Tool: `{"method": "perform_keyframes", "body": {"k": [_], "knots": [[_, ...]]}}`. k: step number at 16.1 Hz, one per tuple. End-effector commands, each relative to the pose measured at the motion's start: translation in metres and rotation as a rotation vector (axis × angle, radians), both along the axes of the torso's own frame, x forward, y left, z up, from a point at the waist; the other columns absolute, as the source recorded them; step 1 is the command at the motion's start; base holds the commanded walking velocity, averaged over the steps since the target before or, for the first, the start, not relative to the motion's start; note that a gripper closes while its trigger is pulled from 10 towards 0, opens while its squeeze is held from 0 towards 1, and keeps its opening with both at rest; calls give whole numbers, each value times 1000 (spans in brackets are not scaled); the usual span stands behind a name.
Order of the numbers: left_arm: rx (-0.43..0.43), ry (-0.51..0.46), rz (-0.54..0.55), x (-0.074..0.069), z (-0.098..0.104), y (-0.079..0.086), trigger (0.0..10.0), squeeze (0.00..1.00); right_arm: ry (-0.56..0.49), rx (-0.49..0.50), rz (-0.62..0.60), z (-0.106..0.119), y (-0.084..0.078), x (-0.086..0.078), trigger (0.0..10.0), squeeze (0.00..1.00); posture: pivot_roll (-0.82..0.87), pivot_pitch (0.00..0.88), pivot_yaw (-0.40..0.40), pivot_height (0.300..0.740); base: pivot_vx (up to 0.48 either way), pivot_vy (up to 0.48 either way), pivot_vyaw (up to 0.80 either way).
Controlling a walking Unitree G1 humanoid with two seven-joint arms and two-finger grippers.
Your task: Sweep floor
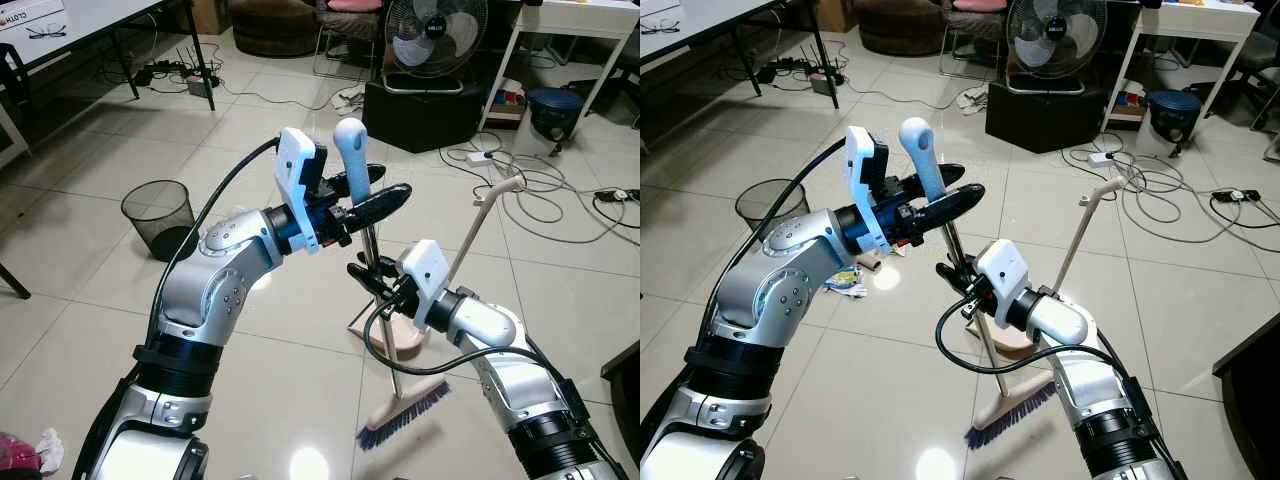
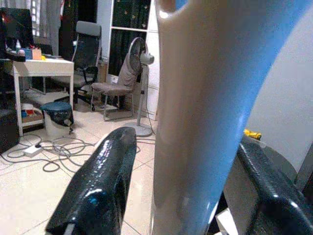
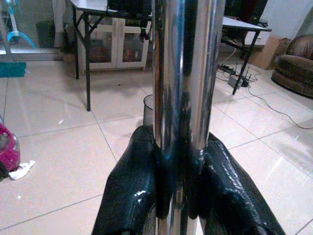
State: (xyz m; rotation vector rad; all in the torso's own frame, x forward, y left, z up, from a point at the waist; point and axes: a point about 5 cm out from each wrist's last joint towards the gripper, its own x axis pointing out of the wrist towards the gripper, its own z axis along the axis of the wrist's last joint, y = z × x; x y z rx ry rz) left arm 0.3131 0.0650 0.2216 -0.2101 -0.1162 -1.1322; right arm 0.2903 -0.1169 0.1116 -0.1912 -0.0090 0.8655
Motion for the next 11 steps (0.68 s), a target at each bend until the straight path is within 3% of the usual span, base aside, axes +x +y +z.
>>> {"method": "perform_keyframes", "body": {"k": [1,11], "knots": [[-16,-26,4,2,9,1,0,0,-34,-9,18,4,0,1,0,0,-114,0,10,740,0,0,0],[-40,-22,22,2,9,2,0,0,-34,-9,8,3,-1,1,0,0,-113,0,11,740,0,0,0]]}}
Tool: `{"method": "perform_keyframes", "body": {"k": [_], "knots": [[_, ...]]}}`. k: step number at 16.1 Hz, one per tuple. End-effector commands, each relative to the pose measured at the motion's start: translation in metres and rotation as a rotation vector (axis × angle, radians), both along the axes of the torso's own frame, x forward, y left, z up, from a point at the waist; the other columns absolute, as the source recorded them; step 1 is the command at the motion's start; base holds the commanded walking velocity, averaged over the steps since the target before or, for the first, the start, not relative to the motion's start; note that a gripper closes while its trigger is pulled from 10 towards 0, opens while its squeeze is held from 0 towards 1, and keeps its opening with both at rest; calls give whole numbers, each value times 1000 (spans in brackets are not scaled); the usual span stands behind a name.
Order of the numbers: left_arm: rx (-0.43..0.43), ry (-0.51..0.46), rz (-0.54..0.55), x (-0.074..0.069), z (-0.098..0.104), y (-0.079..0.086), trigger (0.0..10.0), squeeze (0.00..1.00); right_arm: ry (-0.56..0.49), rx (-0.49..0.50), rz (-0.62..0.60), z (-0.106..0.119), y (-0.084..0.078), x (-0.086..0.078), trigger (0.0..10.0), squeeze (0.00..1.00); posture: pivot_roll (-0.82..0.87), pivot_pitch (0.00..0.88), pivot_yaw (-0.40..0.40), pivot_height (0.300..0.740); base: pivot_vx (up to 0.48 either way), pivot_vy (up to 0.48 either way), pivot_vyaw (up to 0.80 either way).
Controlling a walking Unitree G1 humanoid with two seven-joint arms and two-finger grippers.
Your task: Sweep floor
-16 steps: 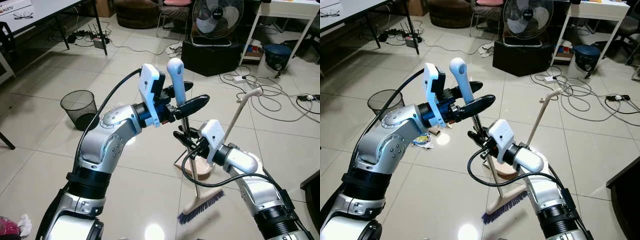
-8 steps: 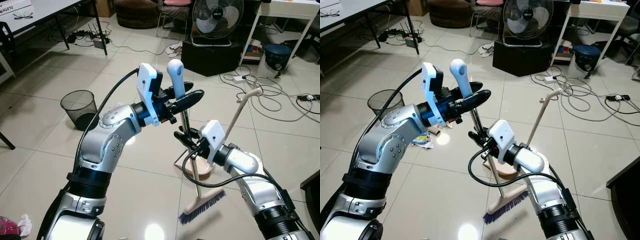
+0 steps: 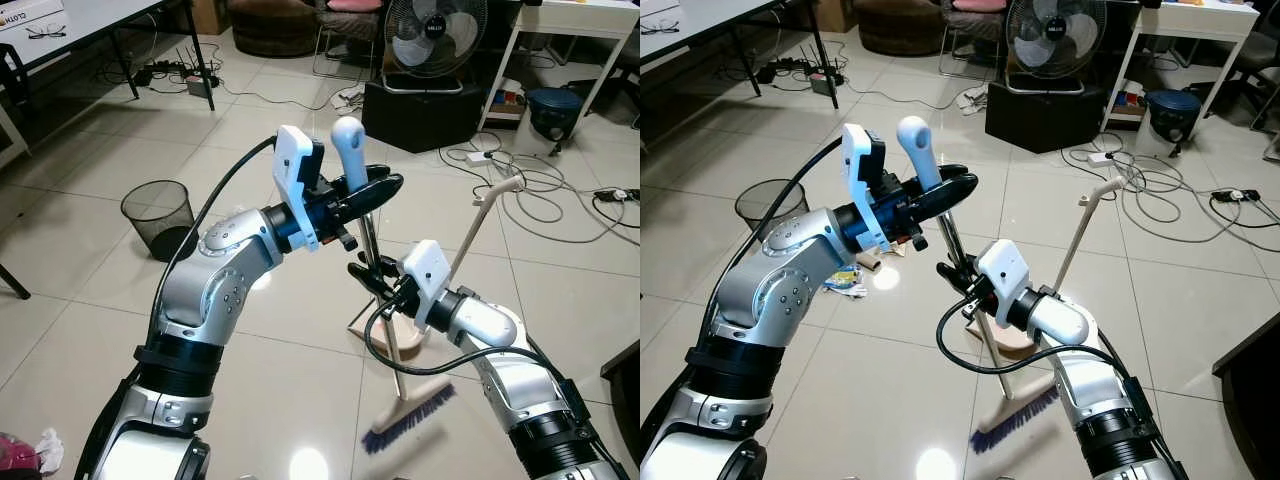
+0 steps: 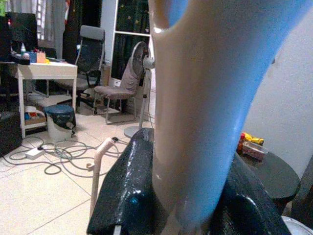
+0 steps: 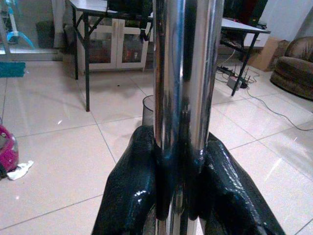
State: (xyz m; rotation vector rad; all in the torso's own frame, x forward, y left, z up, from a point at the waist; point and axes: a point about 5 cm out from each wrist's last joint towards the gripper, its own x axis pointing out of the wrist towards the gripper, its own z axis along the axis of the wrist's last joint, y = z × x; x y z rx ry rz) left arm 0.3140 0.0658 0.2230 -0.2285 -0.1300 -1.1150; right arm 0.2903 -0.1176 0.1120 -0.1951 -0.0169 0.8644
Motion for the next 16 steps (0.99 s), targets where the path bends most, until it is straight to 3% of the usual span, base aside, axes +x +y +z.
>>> {"method": "perform_keyframes", "body": {"k": [1,2,3,6,7,13,16], "knots": [[-20,-22,10,2,8,1,0,0,-27,-10,6,3,0,2,0,0,-113,0,11,740,0,0,0],[-17,-26,15,2,8,2,0,0,-33,-18,-3,2,0,2,2824,0,-113,0,11,740,0,0,0],[-15,-28,20,2,8,2,0,0,-41,-29,-12,2,-1,2,9882,0,-113,0,11,740,0,0,0],[-14,-35,32,3,8,2,0,0,-45,-30,-34,1,-2,4,10000,43,-112,0,9,740,0,0,0],[-14,-39,38,4,8,2,0,0,-45,-22,-45,2,-4,6,10000,1000,-113,0,9,740,0,0,0],[36,-45,90,8,1,1,0,0,-62,22,-15,5,-3,4,10000,1000,-117,0,11,740,0,0,0],[66,-46,107,10,-4,1,0,0,-98,-8,-42,7,-5,5,10000,1000,-118,0,12,740,0,0,0]]}}
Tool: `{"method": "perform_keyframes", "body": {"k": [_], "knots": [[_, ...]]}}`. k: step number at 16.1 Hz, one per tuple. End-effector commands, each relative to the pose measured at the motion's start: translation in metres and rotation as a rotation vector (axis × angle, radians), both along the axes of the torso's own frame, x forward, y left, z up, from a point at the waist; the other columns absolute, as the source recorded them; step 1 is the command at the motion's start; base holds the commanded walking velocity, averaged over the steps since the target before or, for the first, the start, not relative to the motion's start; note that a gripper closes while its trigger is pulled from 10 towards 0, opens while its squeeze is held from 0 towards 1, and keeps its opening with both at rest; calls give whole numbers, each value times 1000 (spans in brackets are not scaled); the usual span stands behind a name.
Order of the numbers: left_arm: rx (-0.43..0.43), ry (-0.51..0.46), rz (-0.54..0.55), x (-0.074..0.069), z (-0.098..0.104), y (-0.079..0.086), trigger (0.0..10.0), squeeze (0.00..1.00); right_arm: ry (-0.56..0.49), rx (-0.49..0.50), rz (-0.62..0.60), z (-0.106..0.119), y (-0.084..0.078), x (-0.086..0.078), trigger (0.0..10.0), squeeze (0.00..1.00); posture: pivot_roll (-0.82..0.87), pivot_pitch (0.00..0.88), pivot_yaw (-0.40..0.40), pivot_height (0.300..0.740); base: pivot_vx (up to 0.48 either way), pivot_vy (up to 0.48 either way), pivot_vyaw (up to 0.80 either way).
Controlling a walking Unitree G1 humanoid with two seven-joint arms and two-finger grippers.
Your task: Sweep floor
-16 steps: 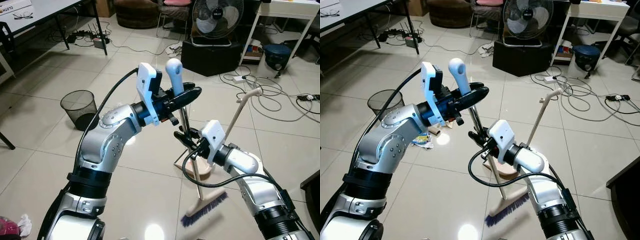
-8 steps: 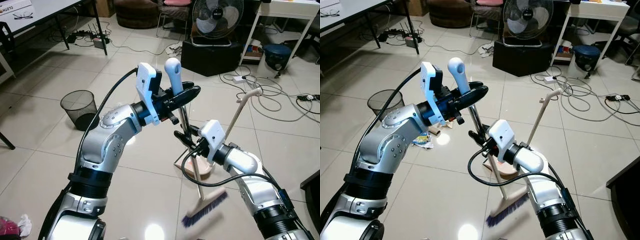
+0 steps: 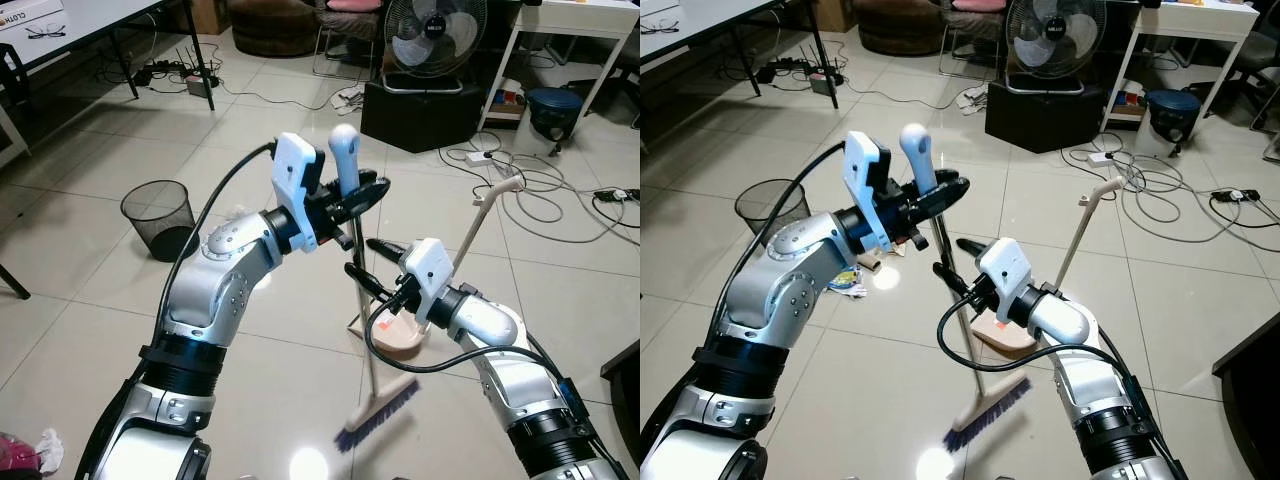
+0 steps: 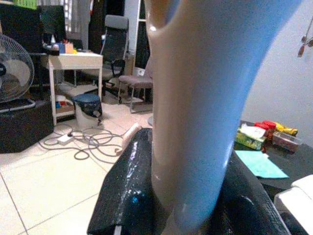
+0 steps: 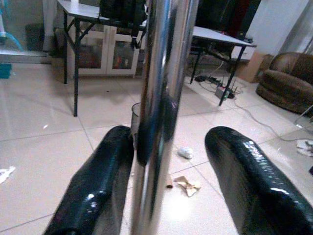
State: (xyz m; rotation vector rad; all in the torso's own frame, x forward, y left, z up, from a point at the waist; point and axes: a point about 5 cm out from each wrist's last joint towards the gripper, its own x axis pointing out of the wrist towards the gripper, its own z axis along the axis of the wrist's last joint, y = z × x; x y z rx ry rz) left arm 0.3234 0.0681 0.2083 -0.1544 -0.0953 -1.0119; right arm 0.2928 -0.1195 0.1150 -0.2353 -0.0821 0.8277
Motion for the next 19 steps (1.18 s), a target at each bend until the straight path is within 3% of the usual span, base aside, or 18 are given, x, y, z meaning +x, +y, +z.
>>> {"method": "perform_keyframes", "body": {"k": [1,3,4,7,8,10,11,12,13,15,17,19], "knots": [[11,-56,9,2,8,-1,0,0,-31,-14,-18,5,-4,4,10000,0,-119,0,11,740,0,0,0],[61,-73,47,5,2,0,0,0,-32,-46,-10,5,-7,3,10000,0,-117,0,7,740,0,0,0],[128,-92,95,8,-5,3,0,0,-37,-74,-24,5,-13,1,10000,0,-117,0,7,740,0,0,0],[225,-76,345,19,-31,25,0,0,-15,-83,-120,8,-36,-13,10000,0,-124,0,7,740,0,0,0],[235,-75,376,20,-35,28,0,0,-12,-82,-130,8,-38,-15,10000,0,-126,0,8,740,0,0,0],[204,-51,538,20,-46,44,0,0,10,-96,-273,2,-49,-20,10000,0,-134,0,14,740,0,0,0],[184,-48,560,19,-48,46,0,0,12,-105,-314,0,-51,-19,10000,0,-139,0,19,740,0,0,0],[130,-50,635,14,-54,54,6471,0,-25,-105,-502,-1,-59,-11,10000,0,-142,0,21,740,0,0,0],[130,-72,684,9,-59,59,10000,0,-49,-61,-636,0,-62,-7,10000,0,-140,0,20,740,0,0,0],[160,-73,788,2,-68,71,10000,0,-39,19,-746,1,-55,-7,10000,0,-133,0,17,740,0,0,0],[201,-77,858,-3,-74,80,10000,0,36,119,-750,-2,-46,-12,10000,0,-127,0,16,740,0,0,0],[192,-62,870,-14,-83,84,10000,0,47,122,-771,-4,-39,-16,10000,0,-133,0,24,740,0,0,0]]}}
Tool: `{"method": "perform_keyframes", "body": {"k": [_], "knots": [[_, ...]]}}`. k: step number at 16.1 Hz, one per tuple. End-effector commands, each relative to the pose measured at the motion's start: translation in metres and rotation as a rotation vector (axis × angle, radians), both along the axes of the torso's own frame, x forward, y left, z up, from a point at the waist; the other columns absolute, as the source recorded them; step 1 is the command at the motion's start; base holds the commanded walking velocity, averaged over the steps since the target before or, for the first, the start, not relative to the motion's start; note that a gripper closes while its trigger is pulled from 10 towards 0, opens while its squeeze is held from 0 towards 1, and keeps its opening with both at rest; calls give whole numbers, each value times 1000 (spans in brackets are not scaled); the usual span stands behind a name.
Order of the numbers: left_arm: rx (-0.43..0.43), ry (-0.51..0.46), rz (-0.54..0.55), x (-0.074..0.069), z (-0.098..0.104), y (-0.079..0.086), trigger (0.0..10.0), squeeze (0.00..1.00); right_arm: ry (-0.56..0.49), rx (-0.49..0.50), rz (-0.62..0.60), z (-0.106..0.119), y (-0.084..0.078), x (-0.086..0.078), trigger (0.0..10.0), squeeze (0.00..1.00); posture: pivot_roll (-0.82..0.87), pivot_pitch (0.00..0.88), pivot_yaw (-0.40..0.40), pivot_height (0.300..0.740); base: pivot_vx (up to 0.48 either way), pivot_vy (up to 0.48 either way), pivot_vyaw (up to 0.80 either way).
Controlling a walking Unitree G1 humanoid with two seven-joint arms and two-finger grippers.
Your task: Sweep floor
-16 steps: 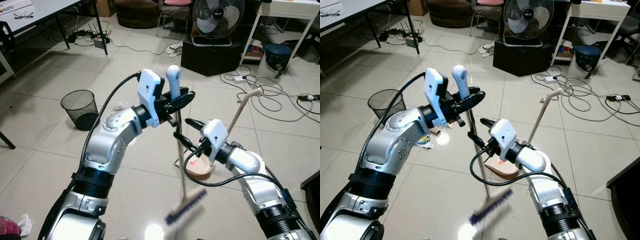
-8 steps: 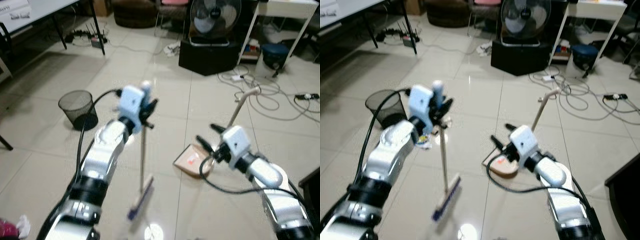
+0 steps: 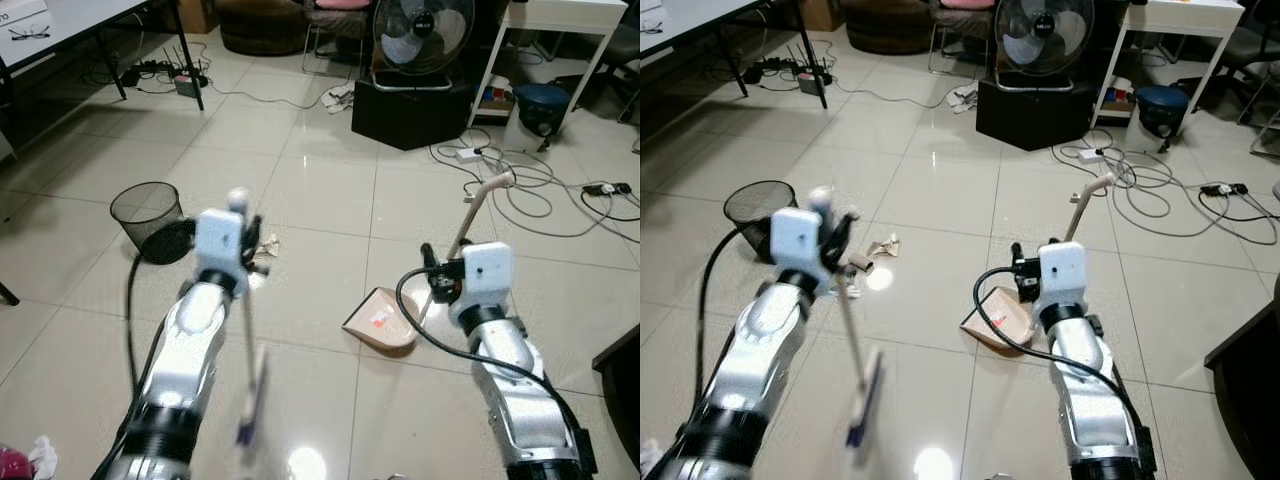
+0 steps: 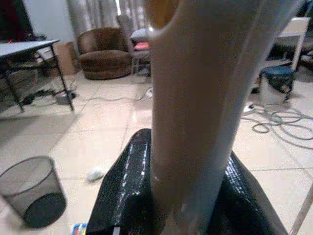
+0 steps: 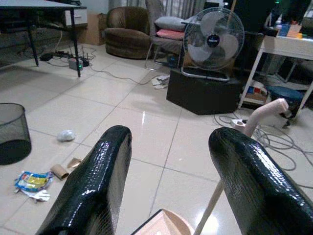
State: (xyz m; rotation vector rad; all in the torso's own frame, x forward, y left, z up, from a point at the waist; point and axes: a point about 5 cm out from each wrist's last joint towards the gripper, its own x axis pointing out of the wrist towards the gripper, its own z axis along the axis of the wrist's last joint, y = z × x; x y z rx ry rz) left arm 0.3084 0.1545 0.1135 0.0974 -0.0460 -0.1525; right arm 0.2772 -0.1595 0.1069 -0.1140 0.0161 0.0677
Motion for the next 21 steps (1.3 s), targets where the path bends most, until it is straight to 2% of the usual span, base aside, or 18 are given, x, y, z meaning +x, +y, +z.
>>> {"method": "perform_keyframes", "body": {"k": [1,4,7,11,14,21], "knots": [[1,-62,-4,-1,11,-2,10000,0,-10,-4,-18,3,1,-2,10000,0,-135,0,26,740,0,0,0],[-4,-48,-27,-10,7,-6,10000,0,12,-27,-64,1,-7,-6,10000,0,-140,0,25,740,0,0,0],[20,-76,-55,-15,7,-10,10000,0,21,27,-68,2,-9,-8,10000,0,-141,0,20,740,81,0,-427],[19,-81,-26,-16,7,-7,10000,0,15,17,-61,4,-7,-6,10000,0,-141,0,13,740,278,0,-750],[34,-86,-21,-17,8,-7,10000,0,33,-36,-79,1,-8,-3,10000,0,-140,0,11,740,323,0,0],[35,-98,-20,-16,11,-10,10000,0,43,-18,-76,0,-9,-3,10000,0,-145,0,14,740,379,0,0]]}}
